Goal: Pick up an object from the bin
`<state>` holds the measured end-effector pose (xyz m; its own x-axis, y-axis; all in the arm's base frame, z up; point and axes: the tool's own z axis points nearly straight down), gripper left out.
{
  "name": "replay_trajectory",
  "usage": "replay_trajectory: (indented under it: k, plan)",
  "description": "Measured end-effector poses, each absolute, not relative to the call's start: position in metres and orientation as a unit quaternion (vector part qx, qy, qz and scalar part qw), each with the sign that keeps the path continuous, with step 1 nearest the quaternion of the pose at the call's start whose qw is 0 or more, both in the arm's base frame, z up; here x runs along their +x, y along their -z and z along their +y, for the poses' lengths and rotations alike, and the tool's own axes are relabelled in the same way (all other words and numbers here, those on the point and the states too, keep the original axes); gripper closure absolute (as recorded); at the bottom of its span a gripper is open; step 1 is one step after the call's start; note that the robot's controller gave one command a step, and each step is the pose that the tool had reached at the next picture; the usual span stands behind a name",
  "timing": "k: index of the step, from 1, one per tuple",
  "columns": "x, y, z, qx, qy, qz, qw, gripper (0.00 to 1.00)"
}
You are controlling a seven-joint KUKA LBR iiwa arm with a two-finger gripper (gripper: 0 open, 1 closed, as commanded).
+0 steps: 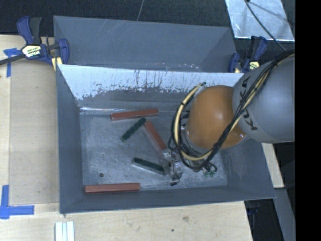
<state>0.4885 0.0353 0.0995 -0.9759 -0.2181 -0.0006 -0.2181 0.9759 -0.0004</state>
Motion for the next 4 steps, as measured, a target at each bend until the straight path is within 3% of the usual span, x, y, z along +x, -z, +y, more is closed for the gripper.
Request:
replay_trajectory:
  k: [1, 2, 3, 4]
  plan:
    - [0.489, -0.100, 0.035, -0.110, 0.000, 0.994, 0.000, 1.00]
    - [0.498, -0.238, 0.079, -0.104, 0.000, 0.995, 0.002, 1.00]
    - [0.498, -0.238, 0.078, -0.105, 0.000, 0.995, 0.002, 1.00]
    - [0.495, -0.148, 0.108, -0.048, 0.000, 0.999, 0.001, 0.00]
